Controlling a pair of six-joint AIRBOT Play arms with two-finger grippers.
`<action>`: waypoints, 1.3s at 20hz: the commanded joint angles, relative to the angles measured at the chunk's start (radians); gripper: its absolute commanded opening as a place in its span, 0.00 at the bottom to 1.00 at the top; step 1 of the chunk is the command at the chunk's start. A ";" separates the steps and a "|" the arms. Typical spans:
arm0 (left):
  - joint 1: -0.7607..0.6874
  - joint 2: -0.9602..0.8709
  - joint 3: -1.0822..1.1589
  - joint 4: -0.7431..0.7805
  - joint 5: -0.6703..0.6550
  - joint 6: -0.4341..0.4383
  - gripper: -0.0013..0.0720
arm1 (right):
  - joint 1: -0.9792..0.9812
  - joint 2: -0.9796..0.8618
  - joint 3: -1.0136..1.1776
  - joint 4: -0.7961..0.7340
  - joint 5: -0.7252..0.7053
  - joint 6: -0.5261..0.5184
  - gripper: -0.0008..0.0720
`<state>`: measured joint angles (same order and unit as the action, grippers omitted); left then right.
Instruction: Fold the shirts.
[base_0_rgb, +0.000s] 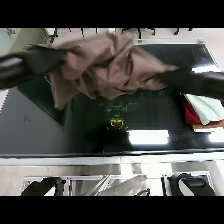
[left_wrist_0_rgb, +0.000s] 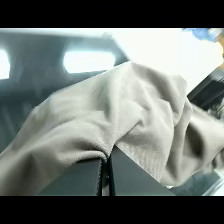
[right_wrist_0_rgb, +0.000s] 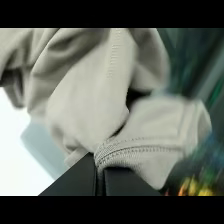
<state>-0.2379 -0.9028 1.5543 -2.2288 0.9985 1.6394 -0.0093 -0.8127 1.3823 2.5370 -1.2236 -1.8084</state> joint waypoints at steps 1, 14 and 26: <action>0.000 0.101 0.116 0.119 0.132 -0.037 0.04 | -0.085 0.095 0.145 -0.036 -0.061 -0.002 0.04; -0.100 -0.196 -0.587 0.187 0.144 0.071 0.04 | -0.085 -0.124 -0.536 -0.095 0.048 -0.056 0.04; 0.055 -0.622 -0.346 0.129 0.298 0.079 0.98 | -0.082 -0.476 -0.579 -0.020 0.233 -0.142 0.04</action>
<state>-0.2192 -1.4899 1.1210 -2.0579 1.2068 1.7184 -0.0929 -1.2572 0.7712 2.5072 -1.0039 -1.9396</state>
